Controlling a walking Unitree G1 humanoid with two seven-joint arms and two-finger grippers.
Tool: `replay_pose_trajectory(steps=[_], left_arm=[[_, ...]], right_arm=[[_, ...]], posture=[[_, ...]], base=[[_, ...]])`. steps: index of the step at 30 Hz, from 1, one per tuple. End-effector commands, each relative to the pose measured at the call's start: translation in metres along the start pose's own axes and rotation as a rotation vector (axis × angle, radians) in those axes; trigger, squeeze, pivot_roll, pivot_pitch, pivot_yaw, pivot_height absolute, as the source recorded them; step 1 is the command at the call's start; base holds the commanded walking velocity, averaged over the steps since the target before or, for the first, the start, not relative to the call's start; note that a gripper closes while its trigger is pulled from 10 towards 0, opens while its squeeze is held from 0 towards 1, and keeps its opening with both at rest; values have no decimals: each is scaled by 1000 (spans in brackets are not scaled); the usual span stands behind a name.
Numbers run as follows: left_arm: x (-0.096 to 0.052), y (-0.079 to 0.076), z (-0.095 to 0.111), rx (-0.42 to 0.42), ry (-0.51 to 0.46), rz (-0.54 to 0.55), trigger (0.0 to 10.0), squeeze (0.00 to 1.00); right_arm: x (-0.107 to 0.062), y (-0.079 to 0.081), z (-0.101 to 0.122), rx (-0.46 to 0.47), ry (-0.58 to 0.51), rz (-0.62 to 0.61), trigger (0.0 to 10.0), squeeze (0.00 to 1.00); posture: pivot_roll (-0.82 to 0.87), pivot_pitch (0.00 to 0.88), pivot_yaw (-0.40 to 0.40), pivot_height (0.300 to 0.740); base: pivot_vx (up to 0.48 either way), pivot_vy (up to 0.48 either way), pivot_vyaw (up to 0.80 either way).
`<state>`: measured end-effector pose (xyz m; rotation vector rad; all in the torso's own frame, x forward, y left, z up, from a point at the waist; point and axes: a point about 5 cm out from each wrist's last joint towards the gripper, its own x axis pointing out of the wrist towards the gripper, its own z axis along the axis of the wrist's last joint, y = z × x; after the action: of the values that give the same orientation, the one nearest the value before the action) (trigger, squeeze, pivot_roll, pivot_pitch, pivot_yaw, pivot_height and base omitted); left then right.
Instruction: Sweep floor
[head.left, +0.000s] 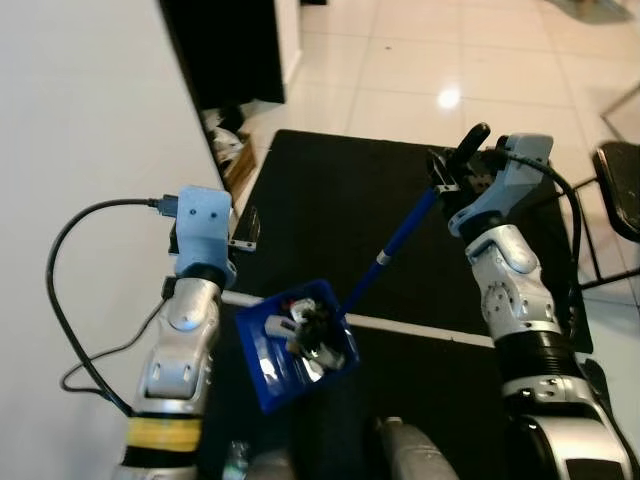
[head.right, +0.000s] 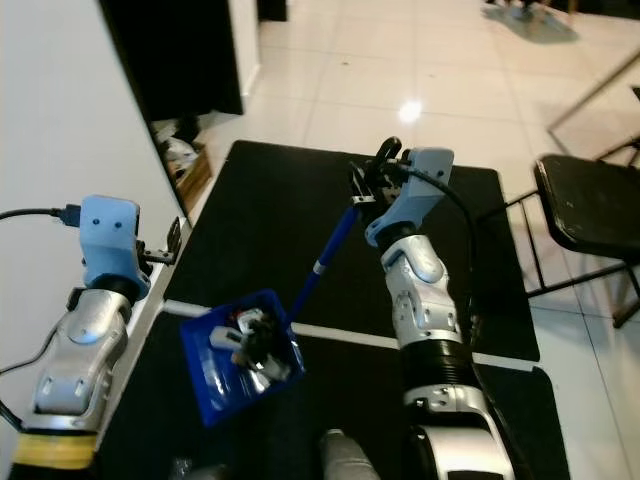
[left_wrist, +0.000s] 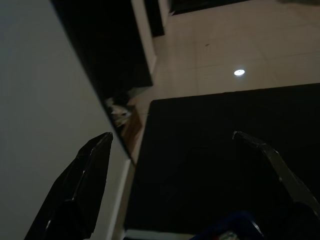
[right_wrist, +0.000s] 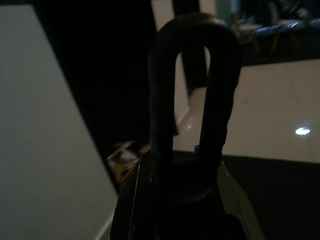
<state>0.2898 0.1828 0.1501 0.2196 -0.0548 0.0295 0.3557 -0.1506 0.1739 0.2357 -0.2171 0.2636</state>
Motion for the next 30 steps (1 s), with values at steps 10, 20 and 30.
replay_pose_trajectory(steps=[10,20,30], left_arm=[[2,20,-25,19,132,153,10000,0],[-5,34,-29,-30,142,257,10000,0],[-8,41,-33,-38,164,330,10000,0]], right_arm=[[4,23,-9,35,18,71,10000,0],[10,32,-9,34,34,121,10000,0],[13,39,-10,43,41,147,10000,0]], posture=[[76,120,-46,740],[82,128,-92,740],[85,117,-114,740]], base=[[0,0,-56],[0,0,0],[0,0,0]])
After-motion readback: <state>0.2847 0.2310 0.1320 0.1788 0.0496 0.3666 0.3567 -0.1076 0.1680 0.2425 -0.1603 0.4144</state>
